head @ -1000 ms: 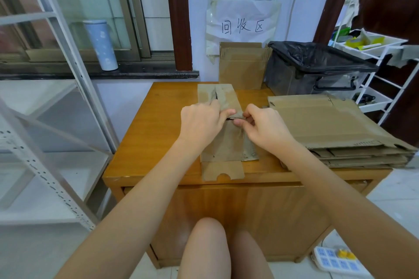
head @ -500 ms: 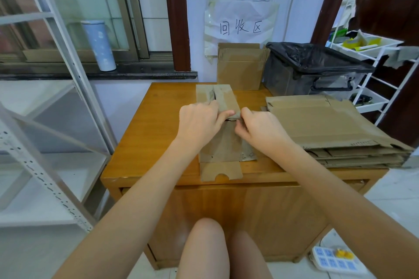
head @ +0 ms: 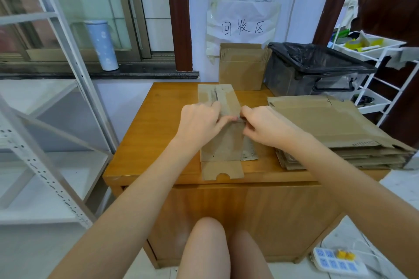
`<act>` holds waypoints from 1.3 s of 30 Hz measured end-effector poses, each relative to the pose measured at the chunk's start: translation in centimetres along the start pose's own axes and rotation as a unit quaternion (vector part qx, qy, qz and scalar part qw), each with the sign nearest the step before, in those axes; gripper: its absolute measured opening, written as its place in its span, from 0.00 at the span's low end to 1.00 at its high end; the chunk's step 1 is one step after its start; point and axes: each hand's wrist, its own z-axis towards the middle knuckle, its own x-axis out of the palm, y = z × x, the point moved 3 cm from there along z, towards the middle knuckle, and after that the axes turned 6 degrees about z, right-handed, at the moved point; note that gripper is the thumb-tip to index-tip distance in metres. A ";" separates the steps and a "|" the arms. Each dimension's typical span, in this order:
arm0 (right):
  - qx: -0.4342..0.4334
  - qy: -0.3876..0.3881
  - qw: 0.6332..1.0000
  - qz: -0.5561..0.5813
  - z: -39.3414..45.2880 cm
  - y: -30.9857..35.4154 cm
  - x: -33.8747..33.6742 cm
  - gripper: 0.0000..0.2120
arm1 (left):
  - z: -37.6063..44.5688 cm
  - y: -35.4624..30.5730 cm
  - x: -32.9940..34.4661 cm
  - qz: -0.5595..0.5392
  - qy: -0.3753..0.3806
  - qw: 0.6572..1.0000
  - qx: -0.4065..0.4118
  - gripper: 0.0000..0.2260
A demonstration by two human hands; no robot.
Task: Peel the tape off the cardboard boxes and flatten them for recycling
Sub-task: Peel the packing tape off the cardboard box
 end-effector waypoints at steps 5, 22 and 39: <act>0.046 -0.008 0.990 0.131 -0.9 -1.5 0.2 0.26 | 0.2 0.5 -0.6 -0.030 -0.025 0.999 -0.018 0.23; 0.059 -0.074 0.983 0.156 -1.9 -1.7 1.4 0.23 | 0.4 0.4 -1.2 -0.057 0.075 0.993 -0.077 0.25; -0.010 0.024 0.999 0.044 -1.0 -2.1 1.4 0.06 | 0.1 0.7 -1.0 -0.088 0.051 0.992 -0.069 0.24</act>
